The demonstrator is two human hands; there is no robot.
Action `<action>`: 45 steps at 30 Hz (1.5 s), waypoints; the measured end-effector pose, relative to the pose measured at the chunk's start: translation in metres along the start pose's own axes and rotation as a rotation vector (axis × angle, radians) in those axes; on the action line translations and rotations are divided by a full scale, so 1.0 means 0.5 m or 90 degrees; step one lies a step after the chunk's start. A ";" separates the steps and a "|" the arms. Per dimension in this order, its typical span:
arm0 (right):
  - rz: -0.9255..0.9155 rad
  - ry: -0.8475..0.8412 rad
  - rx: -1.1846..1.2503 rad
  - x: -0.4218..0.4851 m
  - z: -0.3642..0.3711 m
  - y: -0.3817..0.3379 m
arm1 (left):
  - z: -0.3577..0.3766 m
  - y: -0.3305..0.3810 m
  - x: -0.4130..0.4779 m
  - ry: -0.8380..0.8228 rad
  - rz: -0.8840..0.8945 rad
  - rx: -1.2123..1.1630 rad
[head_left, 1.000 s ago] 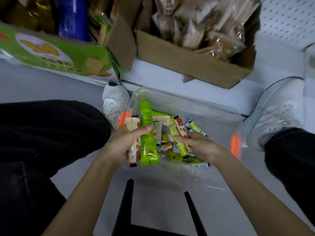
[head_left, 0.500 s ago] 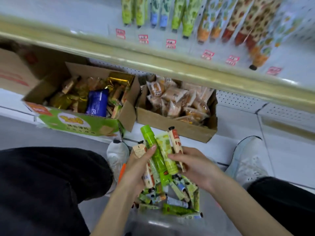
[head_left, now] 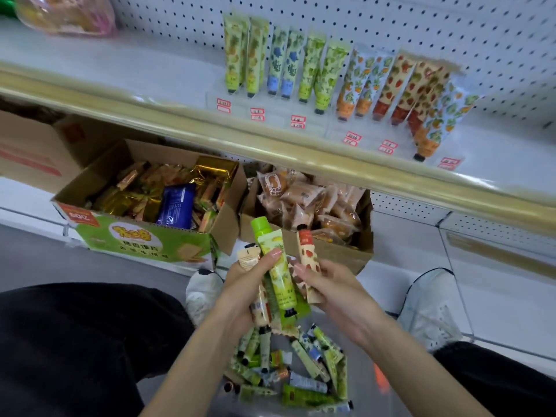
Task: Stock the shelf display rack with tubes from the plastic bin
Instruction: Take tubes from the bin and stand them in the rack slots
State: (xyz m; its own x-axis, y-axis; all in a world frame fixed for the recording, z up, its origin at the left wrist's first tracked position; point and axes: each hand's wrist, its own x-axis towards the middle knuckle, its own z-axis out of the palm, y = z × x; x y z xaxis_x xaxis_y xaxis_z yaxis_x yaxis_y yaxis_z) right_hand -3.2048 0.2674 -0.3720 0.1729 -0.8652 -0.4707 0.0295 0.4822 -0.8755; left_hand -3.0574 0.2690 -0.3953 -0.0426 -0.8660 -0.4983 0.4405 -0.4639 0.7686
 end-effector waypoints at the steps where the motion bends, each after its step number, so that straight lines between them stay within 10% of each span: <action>1: -0.006 -0.004 0.000 0.000 0.000 -0.013 | 0.004 0.014 0.001 0.001 0.011 0.005; 11: -0.169 -0.091 -0.046 -0.049 -0.008 -0.262 | 0.076 0.249 -0.021 -0.081 0.182 0.092; 21: -0.445 0.228 -0.352 -0.088 -0.103 -0.541 | 0.192 0.369 0.026 -0.146 0.230 0.116; 33: -0.295 0.407 -0.826 0.042 -0.159 -0.662 | 0.289 0.413 0.146 -0.186 0.226 0.119; 45: -0.239 0.469 -0.887 0.123 -0.213 -0.651 | 0.267 0.390 0.174 -0.269 0.271 0.169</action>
State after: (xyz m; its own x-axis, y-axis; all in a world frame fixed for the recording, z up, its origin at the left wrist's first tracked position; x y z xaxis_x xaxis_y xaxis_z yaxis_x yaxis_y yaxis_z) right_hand -3.3087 0.0427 -0.1274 -0.1346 -0.9718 0.1936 -0.9805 0.1023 -0.1680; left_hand -3.0950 0.0782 -0.2352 -0.2862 -0.9577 0.0304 0.2626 -0.0478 0.9637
